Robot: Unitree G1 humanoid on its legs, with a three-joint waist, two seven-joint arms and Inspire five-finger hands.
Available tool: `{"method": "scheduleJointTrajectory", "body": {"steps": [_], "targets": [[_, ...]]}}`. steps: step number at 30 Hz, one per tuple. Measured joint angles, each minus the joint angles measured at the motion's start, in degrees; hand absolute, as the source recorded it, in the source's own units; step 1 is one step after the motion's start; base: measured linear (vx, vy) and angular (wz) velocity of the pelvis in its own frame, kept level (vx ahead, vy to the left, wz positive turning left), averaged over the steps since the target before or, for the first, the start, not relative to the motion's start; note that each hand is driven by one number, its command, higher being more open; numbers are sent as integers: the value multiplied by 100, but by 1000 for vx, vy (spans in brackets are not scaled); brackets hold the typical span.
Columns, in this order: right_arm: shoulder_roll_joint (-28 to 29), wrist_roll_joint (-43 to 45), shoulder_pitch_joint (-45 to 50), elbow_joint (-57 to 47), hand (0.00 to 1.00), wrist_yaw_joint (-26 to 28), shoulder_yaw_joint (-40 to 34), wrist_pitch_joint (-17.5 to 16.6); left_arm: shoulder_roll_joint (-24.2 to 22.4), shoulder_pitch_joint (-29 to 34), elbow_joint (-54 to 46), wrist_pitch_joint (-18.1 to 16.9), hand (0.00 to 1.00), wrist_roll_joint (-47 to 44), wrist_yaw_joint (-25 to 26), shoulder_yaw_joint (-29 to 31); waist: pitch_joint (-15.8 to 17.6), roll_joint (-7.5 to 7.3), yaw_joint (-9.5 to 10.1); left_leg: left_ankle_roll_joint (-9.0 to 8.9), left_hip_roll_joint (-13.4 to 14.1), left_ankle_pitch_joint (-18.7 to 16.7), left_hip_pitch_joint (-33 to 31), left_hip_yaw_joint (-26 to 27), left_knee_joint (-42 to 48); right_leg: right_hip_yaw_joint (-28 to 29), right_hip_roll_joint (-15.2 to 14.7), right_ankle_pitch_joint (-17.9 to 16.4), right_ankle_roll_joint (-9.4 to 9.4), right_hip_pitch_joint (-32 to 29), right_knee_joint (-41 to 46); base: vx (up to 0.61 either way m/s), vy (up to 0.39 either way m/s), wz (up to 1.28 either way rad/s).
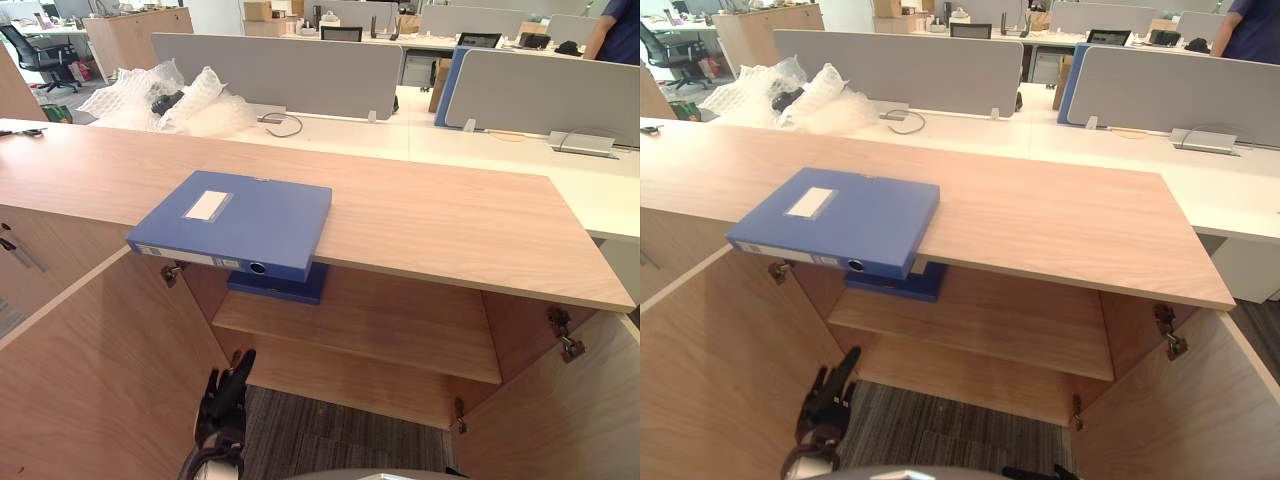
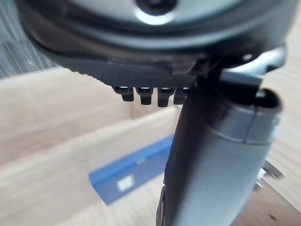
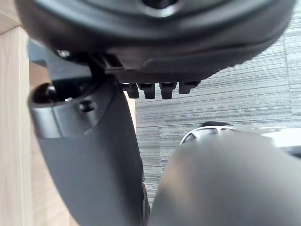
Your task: Walk over to the cabinet, pick up the folder, carry it to the office cabinet, place the folder inside the office cabinet, then close the office cabinet door
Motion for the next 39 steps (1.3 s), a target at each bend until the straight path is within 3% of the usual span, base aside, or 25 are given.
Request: {"method": "scheduleJointTrajectory", "body": {"steps": [4,8,11,20,25,29,34,39], "targets": [[-42,-5,93,5,100,-4,126,27,-75,91,-1158,-95,100,368,221,87,-69,9,242,5,-43,3,-83,-11,16,-68,1,162,55,118,-313,-12,9,6],[-6,0,134,6,100,-6,123,43,-181,205,-1993,-134,100,1825,725,451,-137,-59,337,5,-59,3,-170,-167,51,-255,2,163,59,164,-383,-19,-13,19],[21,1,213,-10,100,-7,109,52,-206,299,-2395,-70,100,2933,1043,575,-196,-100,518,5,-67,3,-244,-256,78,-359,9,164,59,172,-423,-3,-22,19],[345,3,76,-194,100,-8,53,78,-329,659,-3598,175,100,4522,1563,1194,-344,-287,550,-2,-104,-75,-249,-292,187,-412,22,256,91,341,-618,0,0,4],[637,-68,-103,-218,100,86,252,82,-263,713,-4539,294,100,6104,1992,887,-364,-282,574,36,-123,-131,-245,-223,261,-351,26,332,106,388,-723,-20,21,-6],[611,-224,-173,-111,100,63,190,53,293,507,-5296,224,100,7457,2108,308,-434,-221,554,43,-140,-133,-256,-165,231,-282,23,372,115,370,-791,9,21,-9],[467,-230,-162,73,100,56,92,34,783,103,-5299,132,100,8661,2154,38,-494,-87,529,47,-130,-125,-262,-98,173,-203,72,425,91,353,-934,26,2,-9],[355,-256,-222,160,100,63,94,-57,1775,-94,-5163,-3,100,9821,2151,-89,-439,7,519,21,-96,-107,-205,-5,144,-90,130,440,54,331,-961,16,-6,-11]]}}
